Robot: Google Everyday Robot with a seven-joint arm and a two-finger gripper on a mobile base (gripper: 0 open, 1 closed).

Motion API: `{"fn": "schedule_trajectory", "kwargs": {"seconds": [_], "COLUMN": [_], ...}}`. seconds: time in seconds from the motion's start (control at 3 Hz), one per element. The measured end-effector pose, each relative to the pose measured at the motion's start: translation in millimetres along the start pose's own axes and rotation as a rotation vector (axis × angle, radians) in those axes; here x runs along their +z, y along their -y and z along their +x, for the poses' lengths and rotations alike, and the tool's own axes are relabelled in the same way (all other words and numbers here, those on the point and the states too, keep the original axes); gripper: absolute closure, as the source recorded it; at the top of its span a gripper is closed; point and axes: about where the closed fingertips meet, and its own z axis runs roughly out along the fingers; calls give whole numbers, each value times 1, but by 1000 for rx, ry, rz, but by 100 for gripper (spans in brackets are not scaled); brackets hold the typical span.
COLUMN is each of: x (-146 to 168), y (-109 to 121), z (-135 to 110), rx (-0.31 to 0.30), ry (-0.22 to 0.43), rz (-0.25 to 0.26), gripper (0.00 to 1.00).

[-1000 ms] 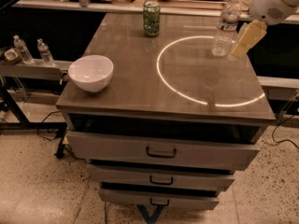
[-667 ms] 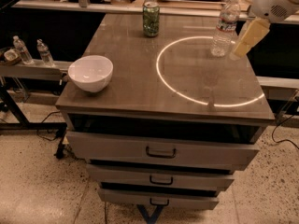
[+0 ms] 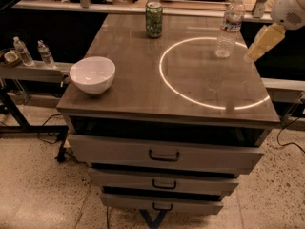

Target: Place water bottle into white bowl

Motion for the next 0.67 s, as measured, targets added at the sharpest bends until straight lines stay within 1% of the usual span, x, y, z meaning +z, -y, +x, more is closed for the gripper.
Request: {"fn": "schedule_trajectory", "kwargs": {"seconds": [0.33,0.67], "x": [9,33], "y": [14,30], "z": [23,30], "rx": [62,128], "ry": [-6,66], "rz": [41,42], "gripper": [0,0]}}
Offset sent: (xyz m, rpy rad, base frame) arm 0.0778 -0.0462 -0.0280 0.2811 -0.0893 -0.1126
